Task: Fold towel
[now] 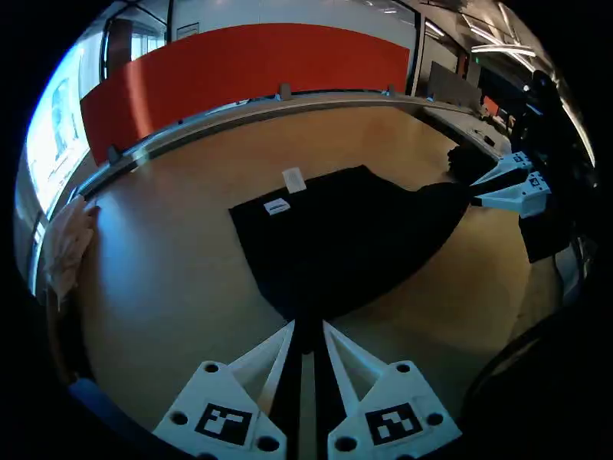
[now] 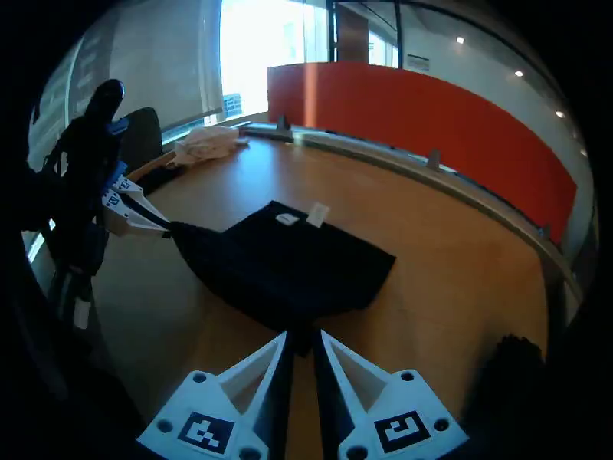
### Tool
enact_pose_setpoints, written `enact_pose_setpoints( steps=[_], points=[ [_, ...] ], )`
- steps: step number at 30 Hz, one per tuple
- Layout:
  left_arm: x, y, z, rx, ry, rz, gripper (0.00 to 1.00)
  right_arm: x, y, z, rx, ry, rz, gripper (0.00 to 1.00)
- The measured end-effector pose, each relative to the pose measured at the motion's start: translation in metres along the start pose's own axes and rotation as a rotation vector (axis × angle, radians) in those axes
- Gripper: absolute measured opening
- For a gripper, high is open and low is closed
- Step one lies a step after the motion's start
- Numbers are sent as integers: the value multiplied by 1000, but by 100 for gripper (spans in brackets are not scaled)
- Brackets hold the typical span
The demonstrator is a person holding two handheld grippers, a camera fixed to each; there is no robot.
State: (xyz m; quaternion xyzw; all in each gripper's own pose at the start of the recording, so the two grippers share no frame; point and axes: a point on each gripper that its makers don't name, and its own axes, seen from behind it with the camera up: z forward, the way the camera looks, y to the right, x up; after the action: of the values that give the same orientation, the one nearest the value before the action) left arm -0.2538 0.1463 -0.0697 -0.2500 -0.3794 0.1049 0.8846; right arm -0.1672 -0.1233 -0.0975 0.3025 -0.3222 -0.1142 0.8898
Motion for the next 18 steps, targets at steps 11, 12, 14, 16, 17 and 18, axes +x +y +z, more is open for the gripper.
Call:
enact_pose_setpoints(
  steps=[11,12,14,16,17,18],
  points=[
    [15,13,-35,-16,8,-39,9,21,-5,-29,-3,21,20,17],
    [16,14,-38,-17,9,-42,9,23,-6,-31,-2,22,21,17],
    [19,15,-43,-21,13,-46,9,24,-8,-36,1,21,19,17],
    [21,15,-48,-24,15,-49,9,26,-10,-39,4,19,15,17],
    [22,15,-50,-26,16,-50,9,26,-10,-41,5,18,13,17],
    [23,15,-52,-27,17,-50,9,27,-11,-43,6,17,11,17]
  ],
)
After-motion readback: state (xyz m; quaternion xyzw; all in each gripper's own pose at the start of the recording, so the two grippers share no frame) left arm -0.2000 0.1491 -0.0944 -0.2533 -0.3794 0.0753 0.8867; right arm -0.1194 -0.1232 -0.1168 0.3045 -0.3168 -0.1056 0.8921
